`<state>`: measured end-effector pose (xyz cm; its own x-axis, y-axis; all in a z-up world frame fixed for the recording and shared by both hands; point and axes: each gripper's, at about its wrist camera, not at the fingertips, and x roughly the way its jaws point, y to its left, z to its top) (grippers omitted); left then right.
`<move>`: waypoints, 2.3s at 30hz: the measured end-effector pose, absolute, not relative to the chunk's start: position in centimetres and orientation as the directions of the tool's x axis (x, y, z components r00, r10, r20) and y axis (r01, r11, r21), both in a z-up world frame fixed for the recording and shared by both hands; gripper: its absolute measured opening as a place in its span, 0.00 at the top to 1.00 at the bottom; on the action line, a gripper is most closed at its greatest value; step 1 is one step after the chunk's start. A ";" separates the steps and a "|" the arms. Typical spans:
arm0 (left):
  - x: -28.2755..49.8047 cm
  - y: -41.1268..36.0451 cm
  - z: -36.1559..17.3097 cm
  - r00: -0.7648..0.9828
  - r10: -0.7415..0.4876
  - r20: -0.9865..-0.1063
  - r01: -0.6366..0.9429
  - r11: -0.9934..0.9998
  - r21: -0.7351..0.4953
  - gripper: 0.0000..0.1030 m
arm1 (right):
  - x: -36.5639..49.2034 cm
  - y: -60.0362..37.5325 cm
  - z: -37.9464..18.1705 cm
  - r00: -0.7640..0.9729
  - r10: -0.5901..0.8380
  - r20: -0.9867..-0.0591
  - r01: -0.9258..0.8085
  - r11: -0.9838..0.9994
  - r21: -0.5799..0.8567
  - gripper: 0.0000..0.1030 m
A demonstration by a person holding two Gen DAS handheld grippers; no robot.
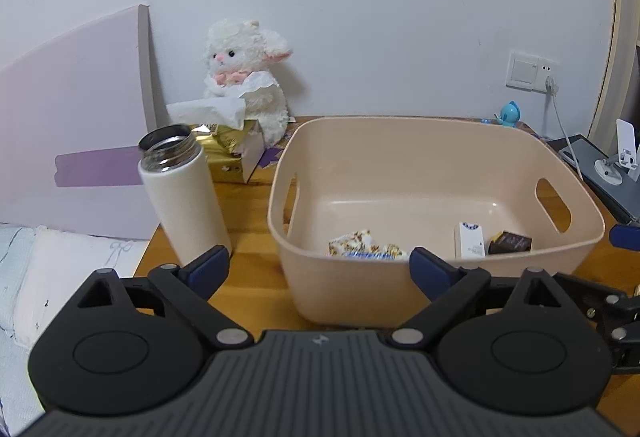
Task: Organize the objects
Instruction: 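Withdraw both tools and lower them toward the hair clip and herb bag, then grasp beige hair clip with left tool while right tool grasps green herb bag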
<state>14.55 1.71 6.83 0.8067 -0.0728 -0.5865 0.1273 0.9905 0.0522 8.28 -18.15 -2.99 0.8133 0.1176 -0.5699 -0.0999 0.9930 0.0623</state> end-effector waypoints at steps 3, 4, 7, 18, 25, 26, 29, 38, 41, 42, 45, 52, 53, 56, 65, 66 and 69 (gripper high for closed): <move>14.1 2.0 6.1 0.795 -0.067 -0.602 0.127 0.990 0.057 0.06 | 7.9 -17.7 -4.4 0.794 0.127 -0.595 -0.100 0.992 0.077 0.00; 14.0 2.2 5.8 0.790 -0.068 -0.610 0.129 0.990 0.057 0.06 | 7.8 -17.6 -4.8 0.787 0.126 -0.604 -0.101 0.992 0.076 0.00; 14.0 2.4 4.5 0.765 -0.067 -0.640 0.135 0.989 0.057 0.06 | 7.8 -17.0 -6.0 0.766 0.115 -0.633 -0.101 0.993 0.059 0.00; 14.8 2.0 -0.3 0.694 -0.064 -0.717 0.155 0.986 0.063 0.06 | 9.0 -14.8 -9.1 0.701 0.106 -0.705 -0.147 0.989 0.003 0.00; 15.9 2.0 -2.3 0.658 -0.072 -0.750 0.164 0.985 0.050 0.06 | 10.7 -13.2 -11.1 0.648 0.091 -0.756 -0.176 0.984 -0.033 0.00; 16.0 2.0 -2.5 0.653 -0.078 -0.753 0.166 0.985 0.042 0.06 | 11.0 -13.1 -11.4 0.638 0.086 -0.765 -0.170 0.985 -0.031 0.00; 16.4 2.0 -3.1 0.637 -0.094 -0.765 0.176 0.984 0.025 0.06 | 11.8 -13.2 -11.6 0.640 0.098 -0.762 -0.146 0.989 0.005 0.00; 17.3 2.3 -4.5 0.634 -0.121 -0.764 0.193 0.981 0.004 0.03 | 13.1 -13.0 -11.7 0.644 0.090 -0.760 -0.127 0.992 0.009 0.00; 17.6 2.3 -4.6 0.645 -0.124 -0.754 0.195 0.981 0.006 0.01 | 13.4 -12.9 -11.7 0.642 0.096 -0.760 -0.136 0.991 0.010 0.00; 17.8 2.3 -4.7 0.646 -0.122 -0.754 0.193 0.981 0.007 0.00 | 13.4 -12.9 -11.8 0.645 0.098 -0.758 -0.138 0.990 0.010 0.00; 18.2 2.1 -4.8 0.652 -0.126 -0.748 0.204 0.979 0.013 0.00 | 13.4 -12.8 -11.8 0.659 0.096 -0.746 -0.134 0.991 0.010 0.00; 18.6 1.9 -4.9 0.662 -0.159 -0.733 0.244 0.970 0.010 0.00 | 12.5 -12.4 -11.6 0.701 0.096 -0.707 -0.128 0.992 0.007 0.28; 18.5 1.9 -4.9 0.666 -0.162 -0.729 0.245 0.970 0.008 0.01 | 12.3 -12.3 -11.4 0.705 0.100 -0.703 -0.134 0.991 0.007 0.44; 18.4 2.0 -4.7 0.672 -0.168 -0.721 0.255 0.967 0.012 0.15 | 12.2 -12.1 -10.8 0.706 0.100 -0.701 -0.133 0.991 0.007 0.52; 17.6 2.0 -4.1 0.666 -0.184 -0.723 0.271 0.963 0.004 0.42 | 11.9 -12.2 -11.0 0.707 0.106 -0.699 -0.132 0.991 0.017 0.61; 17.6 2.1 -4.1 0.667 -0.177 -0.724 0.260 0.965 0.003 0.42 | 11.8 -12.4 -11.0 0.708 0.108 -0.698 -0.131 0.991 0.020 0.61; 17.4 2.3 -4.0 0.665 -0.163 -0.729 0.246 0.969 0.007 0.42 | 11.1 -13.0 -10.6 0.716 0.110 -0.689 -0.124 0.992 0.029 0.61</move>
<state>17.39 2.26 -3.99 0.6647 -0.1634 -0.7290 0.2456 0.9694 0.0066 11.15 -12.96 -10.57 0.7162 0.1101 -0.6892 -0.1243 0.9918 0.0293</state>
